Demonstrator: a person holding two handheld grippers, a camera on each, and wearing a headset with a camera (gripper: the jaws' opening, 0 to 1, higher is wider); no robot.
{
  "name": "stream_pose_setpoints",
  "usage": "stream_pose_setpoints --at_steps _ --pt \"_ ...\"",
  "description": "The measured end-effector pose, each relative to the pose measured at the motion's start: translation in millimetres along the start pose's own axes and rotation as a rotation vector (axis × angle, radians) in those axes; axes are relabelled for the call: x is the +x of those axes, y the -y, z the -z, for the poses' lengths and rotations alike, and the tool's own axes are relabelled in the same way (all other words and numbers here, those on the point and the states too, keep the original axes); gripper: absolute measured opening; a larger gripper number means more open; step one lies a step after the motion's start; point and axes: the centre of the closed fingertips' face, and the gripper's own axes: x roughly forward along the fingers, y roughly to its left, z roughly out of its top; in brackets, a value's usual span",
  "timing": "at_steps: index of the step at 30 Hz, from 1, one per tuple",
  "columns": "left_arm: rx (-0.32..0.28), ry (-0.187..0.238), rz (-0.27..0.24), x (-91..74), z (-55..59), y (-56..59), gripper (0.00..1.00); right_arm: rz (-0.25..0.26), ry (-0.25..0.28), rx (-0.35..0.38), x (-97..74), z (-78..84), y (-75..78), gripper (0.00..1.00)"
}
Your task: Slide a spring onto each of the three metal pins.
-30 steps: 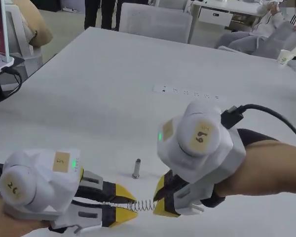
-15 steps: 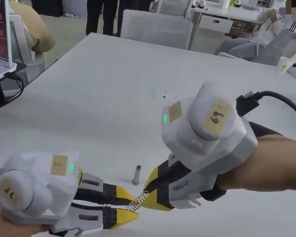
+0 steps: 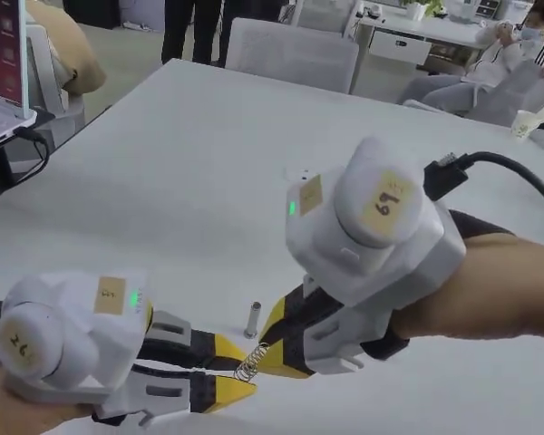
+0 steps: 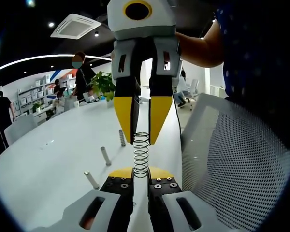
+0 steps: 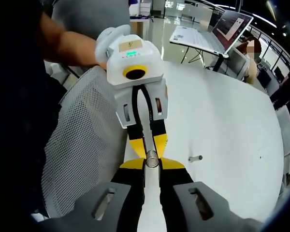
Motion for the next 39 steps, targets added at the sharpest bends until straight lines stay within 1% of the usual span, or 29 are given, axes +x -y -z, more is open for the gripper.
stream_pose_setpoints --at_steps 7,11,13,16,20,25,36,39 --pt "0.003 -0.01 0.004 0.3 0.2 -0.1 0.02 -0.01 -0.007 -0.002 2.7 -0.2 0.6 0.08" --pt "0.002 -0.007 -0.001 -1.0 0.1 -0.6 0.02 -0.022 -0.002 0.006 5.5 -0.5 0.1 0.08" --pt "-0.002 0.0 -0.001 -1.5 -1.4 -0.6 0.02 -0.023 -0.008 0.004 7.4 1.0 0.7 0.08" --pt "0.0 -0.003 -0.003 -1.8 -1.9 -1.1 0.02 -0.028 -0.01 0.007 8.5 1.5 0.9 0.08" --pt "0.0 0.003 -0.004 -1.8 -3.9 -1.1 0.02 -0.031 -0.003 0.01 10.5 0.5 1.1 0.08" --pt "0.006 -0.001 -0.001 -0.9 -5.3 -0.2 0.02 -0.037 -0.006 0.01 13.0 1.5 -0.2 0.08" --pt "0.008 0.004 0.002 -0.2 -9.2 0.8 0.02 -0.045 -0.008 0.011 16.0 2.7 -1.2 0.09" --pt "0.01 0.01 0.002 -0.3 -12.3 0.7 0.02 -0.046 -0.007 0.009 16.1 2.4 -1.1 0.09"
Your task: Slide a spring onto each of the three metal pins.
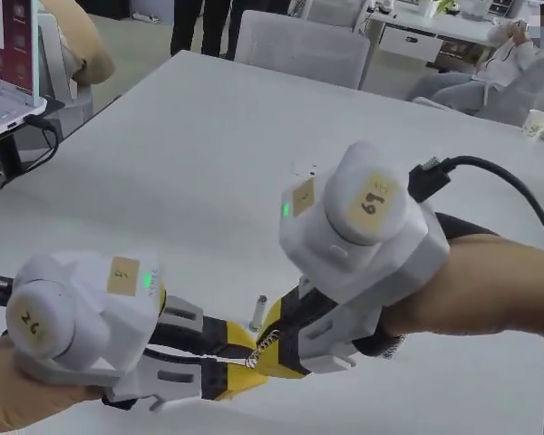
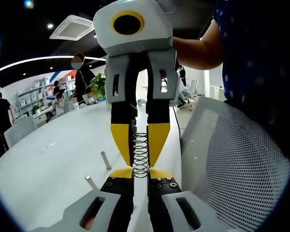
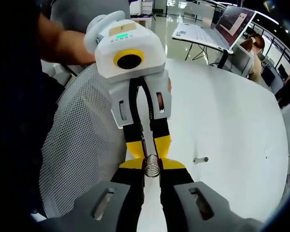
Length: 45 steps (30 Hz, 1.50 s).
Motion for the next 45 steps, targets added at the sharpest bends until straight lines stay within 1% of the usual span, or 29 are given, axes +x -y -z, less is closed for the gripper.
stream_pose_setpoints --at_steps 4,9,13,14,16,22,26,30,33,37,41,45 --pt "0.002 0.001 -0.005 -0.3 -1.9 -0.8 0.02 -0.001 0.0 0.003 -1.2 -0.5 1.0 0.09" --pt "0.002 0.004 -0.005 0.3 -0.5 0.4 0.02 0.007 -0.008 -0.006 0.6 0.0 1.0 0.08" --pt "-0.014 0.013 -0.014 -0.2 -1.3 -2.2 0.03 0.013 -0.008 -0.002 -0.3 -0.3 4.2 0.08" --pt "-0.035 0.02 -0.014 -0.9 -2.9 -2.4 0.03 0.013 -0.005 0.0 -1.3 -1.2 5.0 0.08" --pt "-0.039 0.029 -0.016 -1.7 -3.0 -3.9 0.03 0.015 -0.005 -0.001 -1.9 -1.7 5.8 0.08" --pt "-0.046 0.03 -0.018 -1.2 -0.9 -5.7 0.05 0.019 -0.011 0.0 -1.0 -0.2 6.7 0.08" --pt "-0.043 0.01 -0.013 -0.9 5.1 -5.0 0.08 0.025 -0.01 0.008 -3.3 1.5 8.9 0.08" --pt "-0.053 0.005 -0.017 -2.3 9.8 -7.1 0.11 0.034 -0.015 0.023 -6.7 6.7 14.0 0.08" --pt "-0.059 -0.006 -0.026 -3.5 14.0 -8.8 0.14 0.044 -0.02 0.032 -10.2 11.1 18.0 0.08" --pt "-0.07 -0.01 -0.04 -5.8 19.1 -11.3 0.16 0.062 -0.032 0.05 -16.6 19.7 26.8 0.08" --pt "-0.081 -0.016 -0.061 -9.0 25.1 -14.2 0.22 0.081 -0.042 0.068 -23.7 28.3 35.1 0.08" --pt "-0.095 -0.028 -0.083 -12.0 33.8 -17.3 0.28 0.105 -0.051 0.093 -30.5 37.6 44.6 0.08"
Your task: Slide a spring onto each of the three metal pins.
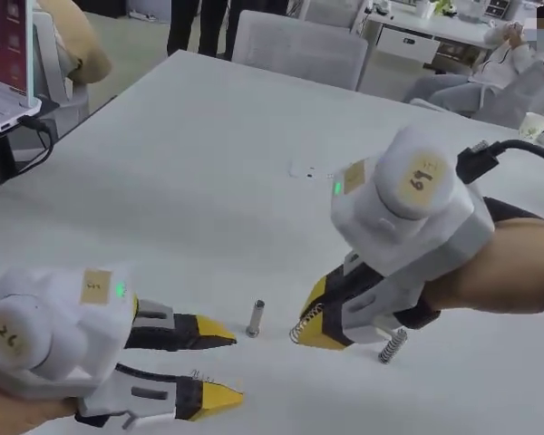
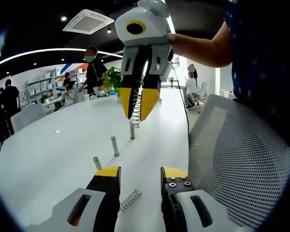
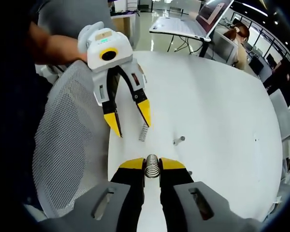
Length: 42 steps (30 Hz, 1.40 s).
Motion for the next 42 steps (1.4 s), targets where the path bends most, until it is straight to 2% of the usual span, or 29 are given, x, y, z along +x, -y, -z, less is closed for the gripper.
stream_pose_setpoints --at_steps 11,21,26,33,42 --pt "-0.044 -0.033 -0.074 -8.4 20.8 -13.9 0.53 0.054 -0.013 0.051 -11.5 16.7 26.7 0.09" --pt "-0.04 -0.046 -0.115 -9.5 33.1 -21.6 0.66 0.074 -0.056 0.067 -8.8 29.0 44.2 0.09" --pt "-0.055 -0.05 -0.125 -10.7 37.5 -24.1 0.68 0.066 -0.091 0.068 1.2 34.6 53.6 0.09" --pt "-0.062 -0.042 -0.132 -12.8 36.9 -25.6 0.69 0.056 -0.131 0.061 18.7 39.8 66.4 0.09" --pt "-0.064 -0.035 -0.136 -13.4 34.6 -27.1 0.69 0.033 -0.159 0.084 34.3 50.0 72.1 0.09"
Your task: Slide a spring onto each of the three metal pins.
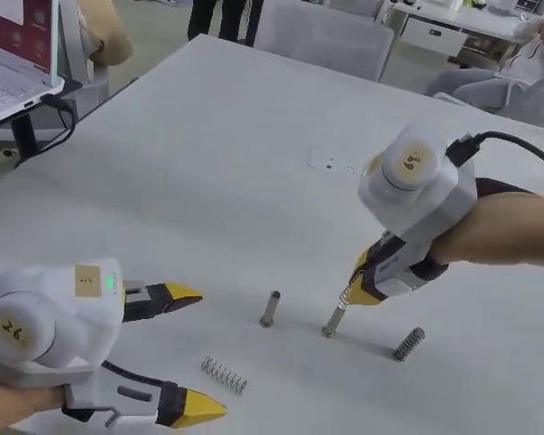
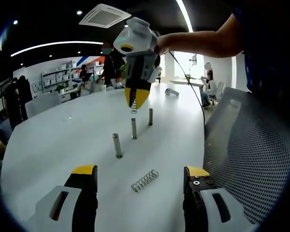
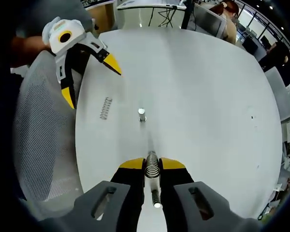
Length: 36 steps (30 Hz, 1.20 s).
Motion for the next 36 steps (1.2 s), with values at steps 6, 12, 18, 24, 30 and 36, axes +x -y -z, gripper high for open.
stream_pose_setpoints --at_steps 6,12,18,24,30,36 --pt "0.001 0.003 -0.001 -0.2 -1.6 -1.1 0.69 -0.011 -0.005 0.015 5.1 4.0 -0.3 0.09" --pt "0.002 0.002 0.003 0.8 -1.5 -0.4 0.68 -0.004 -0.01 0.009 7.9 5.9 2.0 0.09" --pt "0.001 0.001 0.003 0.5 -2.0 -0.1 0.67 -0.015 -0.007 0.014 10.2 4.8 0.6 0.09" --pt "0.002 -0.003 0.005 0.1 -1.8 1.1 0.66 -0.019 -0.013 0.016 16.4 6.9 1.7 0.09" --pt "0.002 -0.001 0.002 -1.3 -2.8 0.3 0.66 -0.025 -0.019 0.02 25.1 10.0 2.1 0.09" --pt "0.001 -0.002 0.002 -1.9 -3.0 0.3 0.65 -0.032 -0.032 0.019 36.6 10.7 0.7 0.09"
